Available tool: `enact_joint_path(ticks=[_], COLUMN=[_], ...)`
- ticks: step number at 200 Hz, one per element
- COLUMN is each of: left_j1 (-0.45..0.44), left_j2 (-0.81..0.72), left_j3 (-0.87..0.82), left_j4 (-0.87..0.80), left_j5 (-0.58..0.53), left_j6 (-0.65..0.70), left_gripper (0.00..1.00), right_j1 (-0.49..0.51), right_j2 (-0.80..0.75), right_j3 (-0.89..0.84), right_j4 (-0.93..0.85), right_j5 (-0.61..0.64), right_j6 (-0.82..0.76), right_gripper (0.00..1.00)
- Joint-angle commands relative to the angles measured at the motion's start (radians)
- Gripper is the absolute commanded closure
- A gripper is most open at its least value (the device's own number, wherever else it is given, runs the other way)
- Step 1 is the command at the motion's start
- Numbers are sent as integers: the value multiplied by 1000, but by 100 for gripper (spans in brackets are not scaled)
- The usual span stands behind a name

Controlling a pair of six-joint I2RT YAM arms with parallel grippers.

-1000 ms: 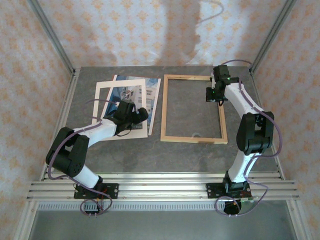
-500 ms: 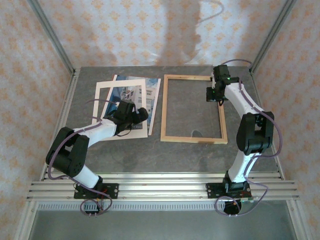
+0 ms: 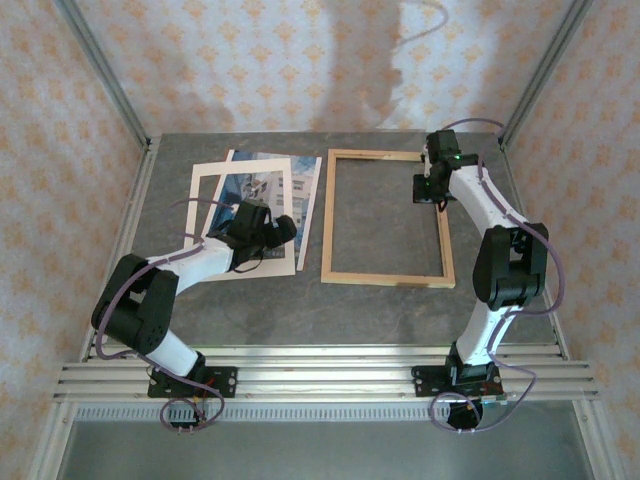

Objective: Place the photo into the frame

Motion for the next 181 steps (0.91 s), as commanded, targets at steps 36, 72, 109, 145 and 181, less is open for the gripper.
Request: enact_joint_path(ticks=[36, 72, 109, 145, 181], left_j1=[-3, -3, -7, -75, -127], left_j2=[16, 15, 23, 79, 222], left_j3=[9, 10, 16, 130, 336], left_j4=[16, 17, 26, -10, -111], left_j5=[6, 6, 27, 34, 15], left_j6=[-10, -10, -1, 74, 143], left_gripper=[0, 0, 0, 3, 10], right_j1=[-5, -5, -5, -5, -5], right_j2=[-8, -21, -40, -75, -146], right_j3=[31, 4, 0, 28, 48], right_j4=[4, 38, 37, -14, -60], right_j5=[-30, -90, -99, -65, -24], right_j6=[0, 4, 9, 49, 75], right_gripper=[100, 100, 100, 100, 100])
